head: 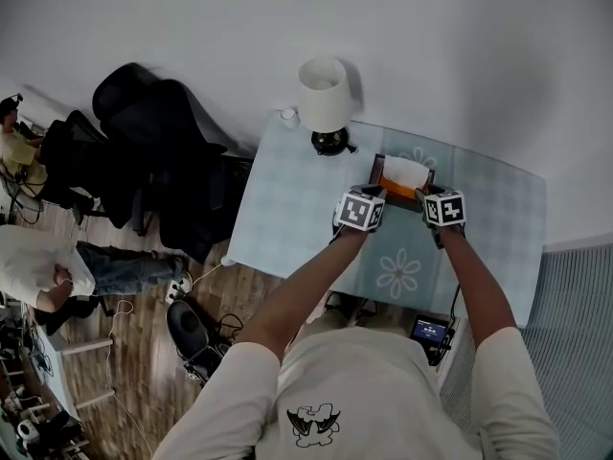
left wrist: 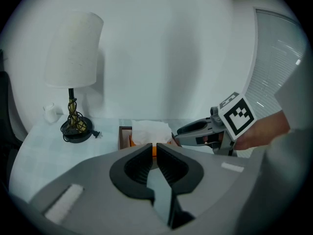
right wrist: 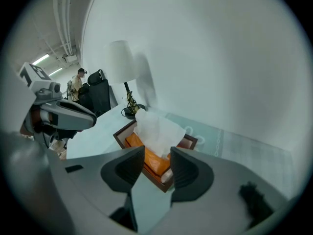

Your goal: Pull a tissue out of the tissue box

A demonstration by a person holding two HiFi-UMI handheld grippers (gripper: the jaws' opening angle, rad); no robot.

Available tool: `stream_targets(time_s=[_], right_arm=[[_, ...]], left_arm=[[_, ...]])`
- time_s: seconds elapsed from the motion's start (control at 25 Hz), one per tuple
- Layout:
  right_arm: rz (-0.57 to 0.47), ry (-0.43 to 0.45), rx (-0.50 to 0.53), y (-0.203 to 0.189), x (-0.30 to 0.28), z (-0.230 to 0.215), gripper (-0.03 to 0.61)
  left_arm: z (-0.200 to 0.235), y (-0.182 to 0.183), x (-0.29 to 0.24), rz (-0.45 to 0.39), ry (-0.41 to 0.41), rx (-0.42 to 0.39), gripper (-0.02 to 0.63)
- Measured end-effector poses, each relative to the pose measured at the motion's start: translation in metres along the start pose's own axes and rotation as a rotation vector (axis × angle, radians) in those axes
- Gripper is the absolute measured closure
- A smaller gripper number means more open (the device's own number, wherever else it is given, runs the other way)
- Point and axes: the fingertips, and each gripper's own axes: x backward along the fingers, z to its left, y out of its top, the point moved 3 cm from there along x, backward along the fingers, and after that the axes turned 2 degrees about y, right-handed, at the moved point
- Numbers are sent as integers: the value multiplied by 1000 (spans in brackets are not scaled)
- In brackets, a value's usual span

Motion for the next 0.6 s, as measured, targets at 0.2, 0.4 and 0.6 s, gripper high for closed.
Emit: stream_targets(time_s=[0.2,0.4,0.6], right_arm=[[41,-13,-20,-4,-13,-5,414],[65,-30,-45,-6,-19,-13,414],[82,-19,-46,-10,-27,-15,413]], left_arm=[[-3,-1,10,-7,4,-25,581],[-3,-2,13,-4,7,-35,581],[-1,-4,12,-3,8,-30,581]])
